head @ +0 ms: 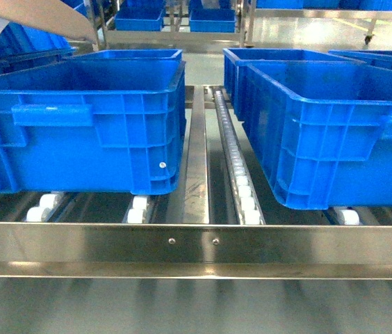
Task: Place part in tray to right shelf
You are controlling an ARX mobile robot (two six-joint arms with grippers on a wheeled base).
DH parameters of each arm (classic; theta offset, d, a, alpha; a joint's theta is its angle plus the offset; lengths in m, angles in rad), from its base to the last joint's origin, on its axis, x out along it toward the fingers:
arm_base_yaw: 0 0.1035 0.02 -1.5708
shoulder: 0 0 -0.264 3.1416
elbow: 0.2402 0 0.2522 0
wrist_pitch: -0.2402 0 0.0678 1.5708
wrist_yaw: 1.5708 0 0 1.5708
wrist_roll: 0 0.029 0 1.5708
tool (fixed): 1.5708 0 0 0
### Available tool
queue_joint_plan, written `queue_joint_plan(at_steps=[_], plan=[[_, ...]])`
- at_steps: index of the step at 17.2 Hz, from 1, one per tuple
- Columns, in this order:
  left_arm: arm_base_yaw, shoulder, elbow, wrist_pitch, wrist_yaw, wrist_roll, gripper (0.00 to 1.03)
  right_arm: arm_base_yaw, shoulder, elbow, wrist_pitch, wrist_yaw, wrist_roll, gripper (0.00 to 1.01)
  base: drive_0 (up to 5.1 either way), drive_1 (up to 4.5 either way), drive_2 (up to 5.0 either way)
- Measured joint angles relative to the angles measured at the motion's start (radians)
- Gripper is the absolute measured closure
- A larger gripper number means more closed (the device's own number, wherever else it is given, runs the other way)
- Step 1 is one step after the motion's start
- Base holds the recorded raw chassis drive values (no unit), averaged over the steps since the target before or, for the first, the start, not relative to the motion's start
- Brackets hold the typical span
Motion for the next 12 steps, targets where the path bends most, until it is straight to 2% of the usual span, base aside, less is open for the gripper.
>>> queue_joint_plan(at_steps=[1,5,8,10,12], plan=[[-0.006,0.000,0.000,-0.028,0.011,0.022,0.88,0.000,0.000,0.000,0.000,0.000,0.000,0.03,0.0,0.00,0.0],[0.024,-0.007,-0.003,-0.031,0.032,0.017,0.88,0.000,0.000,0.000,0.000,0.000,0.000,0.03,0.0,0.00,0.0],[0.033,-0.053,-0.068,-0.011,0.139,-0.093,0.88,0.000,0.000,0.000,0.000,0.000,0.000,0.03,0.0,0.00,0.0],[0.034,-0.076,-0.090,-0.009,0.142,-0.128,0.88,0.000,0.000,0.000,0.000,0.000,0.000,0.03,0.0,0.00,0.0],[0.033,-0.077,-0.090,-0.006,0.145,-0.143,0.88,0.000,0.000,0.000,0.000,0.000,0.000,0.03,0.0,0.00,0.0]])
